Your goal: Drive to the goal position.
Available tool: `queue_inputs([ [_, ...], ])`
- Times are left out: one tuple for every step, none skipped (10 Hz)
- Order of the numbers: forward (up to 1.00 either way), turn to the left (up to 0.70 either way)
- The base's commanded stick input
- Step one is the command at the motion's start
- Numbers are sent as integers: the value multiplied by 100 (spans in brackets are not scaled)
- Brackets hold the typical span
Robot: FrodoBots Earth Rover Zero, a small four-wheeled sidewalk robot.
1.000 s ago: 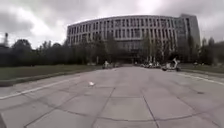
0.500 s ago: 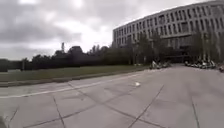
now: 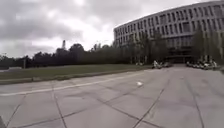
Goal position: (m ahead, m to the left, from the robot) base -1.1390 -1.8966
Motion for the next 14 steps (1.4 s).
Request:
queue_inputs([
  [13,26],
  [13,26],
  [13,26],
  [13,26],
  [15,29],
  [15,30],
  [15,31],
  [15,31],
  [15,31],
  [15,31],
  [15,31],
  [15,31],
  [15,31],
  [15,31],
])
